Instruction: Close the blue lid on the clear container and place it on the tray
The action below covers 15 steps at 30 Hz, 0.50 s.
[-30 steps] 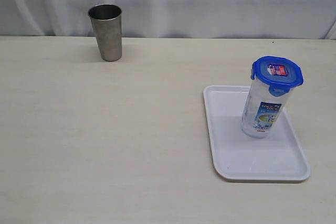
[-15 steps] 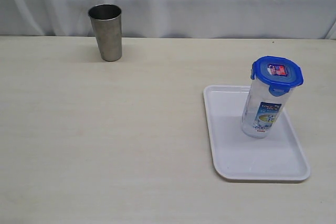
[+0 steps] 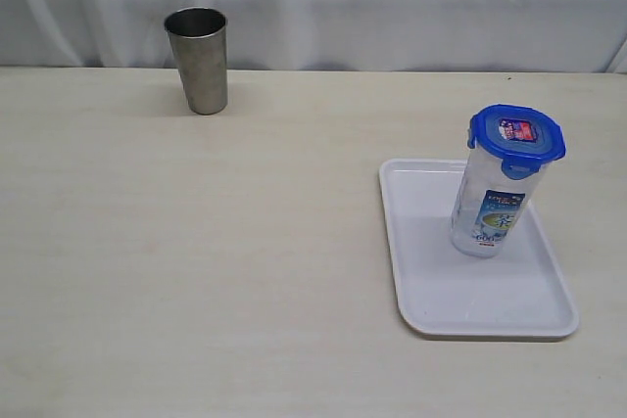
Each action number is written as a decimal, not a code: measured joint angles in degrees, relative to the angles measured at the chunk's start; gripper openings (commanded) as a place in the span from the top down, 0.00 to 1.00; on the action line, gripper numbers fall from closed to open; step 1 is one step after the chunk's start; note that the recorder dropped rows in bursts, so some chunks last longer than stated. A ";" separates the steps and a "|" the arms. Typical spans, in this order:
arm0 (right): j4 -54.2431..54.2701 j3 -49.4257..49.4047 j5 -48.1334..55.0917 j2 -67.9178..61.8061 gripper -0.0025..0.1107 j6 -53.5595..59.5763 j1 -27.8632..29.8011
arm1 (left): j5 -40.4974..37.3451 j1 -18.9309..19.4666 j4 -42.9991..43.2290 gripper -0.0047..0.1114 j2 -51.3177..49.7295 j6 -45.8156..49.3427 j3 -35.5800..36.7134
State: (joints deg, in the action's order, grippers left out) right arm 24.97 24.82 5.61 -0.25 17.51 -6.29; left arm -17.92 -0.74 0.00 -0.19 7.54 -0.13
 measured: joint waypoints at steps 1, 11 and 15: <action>0.00 -1.80 -1.80 0.03 0.94 0.00 0.00 | 0.00 0.00 0.00 0.96 0.00 0.00 0.00; -15.12 -19.19 -11.08 0.03 0.94 -6.14 0.00 | 0.00 0.00 0.00 0.96 0.00 0.00 0.00; -17.51 -24.05 -10.80 0.03 0.94 -7.57 0.00 | 0.00 0.00 0.00 0.96 0.00 0.00 0.00</action>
State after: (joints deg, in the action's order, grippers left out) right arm 7.46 0.77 -5.19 -0.22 9.93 -6.29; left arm -17.92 -0.74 0.00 -0.19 7.54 -0.13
